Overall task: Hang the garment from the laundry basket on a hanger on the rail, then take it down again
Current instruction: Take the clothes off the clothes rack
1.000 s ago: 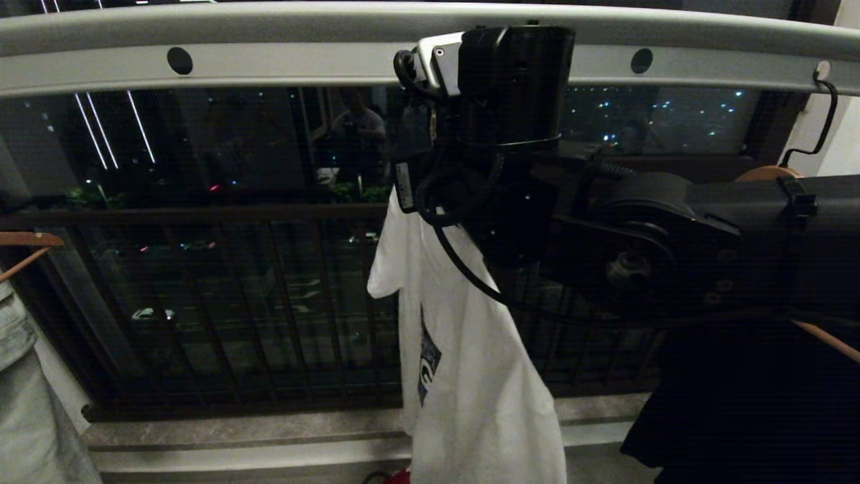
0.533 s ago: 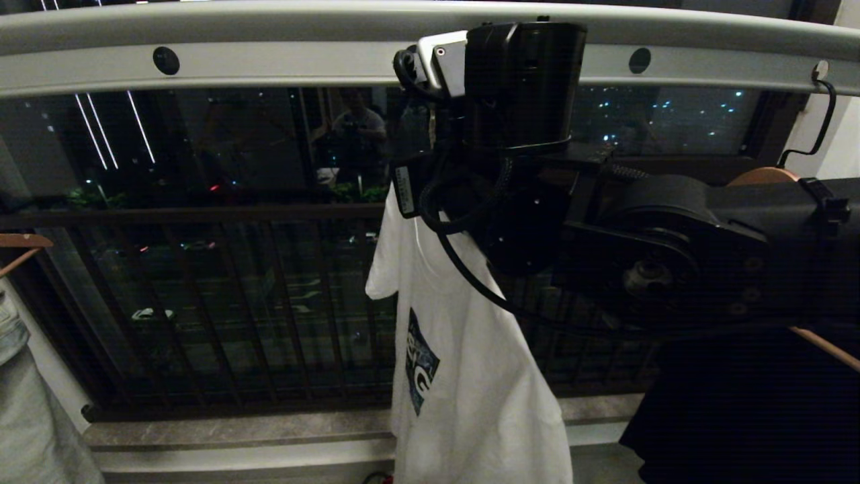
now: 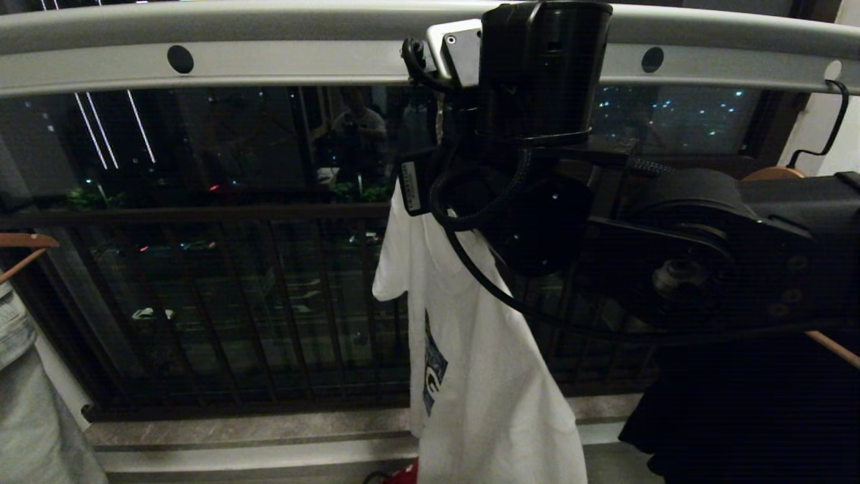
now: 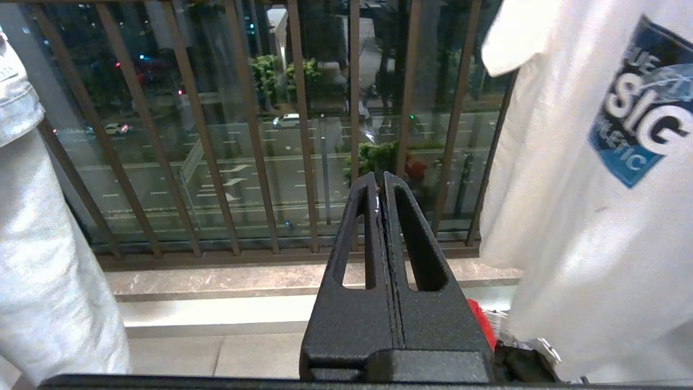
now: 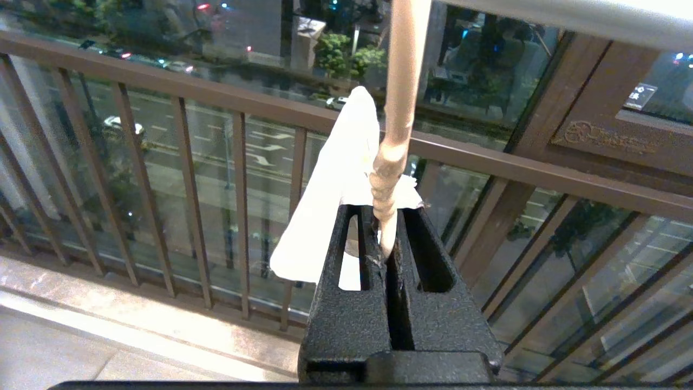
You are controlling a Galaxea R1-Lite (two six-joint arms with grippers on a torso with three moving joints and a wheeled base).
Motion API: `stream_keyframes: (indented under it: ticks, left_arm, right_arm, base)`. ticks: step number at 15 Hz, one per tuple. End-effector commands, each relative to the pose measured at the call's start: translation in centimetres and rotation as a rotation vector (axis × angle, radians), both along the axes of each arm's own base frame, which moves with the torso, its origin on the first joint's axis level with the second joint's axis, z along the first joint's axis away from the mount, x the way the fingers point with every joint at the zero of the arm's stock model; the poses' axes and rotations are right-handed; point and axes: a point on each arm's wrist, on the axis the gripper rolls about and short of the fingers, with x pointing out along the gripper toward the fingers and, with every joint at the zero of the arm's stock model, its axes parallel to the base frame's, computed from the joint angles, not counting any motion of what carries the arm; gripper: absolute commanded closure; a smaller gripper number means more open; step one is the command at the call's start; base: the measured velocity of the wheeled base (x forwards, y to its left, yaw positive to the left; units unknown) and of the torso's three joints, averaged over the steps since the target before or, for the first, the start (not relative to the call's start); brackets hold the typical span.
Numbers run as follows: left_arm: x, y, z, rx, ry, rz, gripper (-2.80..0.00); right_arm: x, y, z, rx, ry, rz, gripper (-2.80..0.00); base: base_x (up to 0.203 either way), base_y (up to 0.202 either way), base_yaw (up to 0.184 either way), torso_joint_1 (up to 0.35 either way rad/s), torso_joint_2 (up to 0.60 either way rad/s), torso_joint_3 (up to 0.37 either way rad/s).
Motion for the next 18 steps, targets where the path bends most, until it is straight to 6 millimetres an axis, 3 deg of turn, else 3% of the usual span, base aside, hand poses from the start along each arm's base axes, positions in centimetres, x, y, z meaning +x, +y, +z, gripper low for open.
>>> stream_keyframes:
  ticks: [1, 5, 13, 18]
  left_arm:
    - [0.1, 0.0, -0.4, -0.001, 0.014, 0.001, 0.00]
    - [0.1, 0.0, -0.4, -0.001, 0.015, 0.001, 0.00]
    - [0.1, 0.0, -0.4, -0.001, 0.014, 0.001, 0.00]
    - [0.1, 0.0, -0.4, -0.001, 0.014, 0.001, 0.00]
  right_arm:
    - [-0.8, -0.3, 0.3, 0.005, -0.004, 0.003, 0.00]
    - [-1.3, -0.4, 0.0, 0.008, -0.008, 0.005, 0.00]
    - [-0.5, 0.6, -1.4, 0.029, -0.024, 0.004, 0.00]
    - [-0.2, 0.9, -1.2, 0.054, -0.076, -0.011, 0.00]
  base:
    - [0.000, 0.000, 0.000, 0.000, 0.00, 0.000]
    - [0.000, 0.000, 0.000, 0.000, 0.00, 0.000]
    - [0.000, 0.000, 0.000, 0.000, 0.00, 0.000]
    - [0.000, 0.000, 0.000, 0.000, 0.00, 0.000]
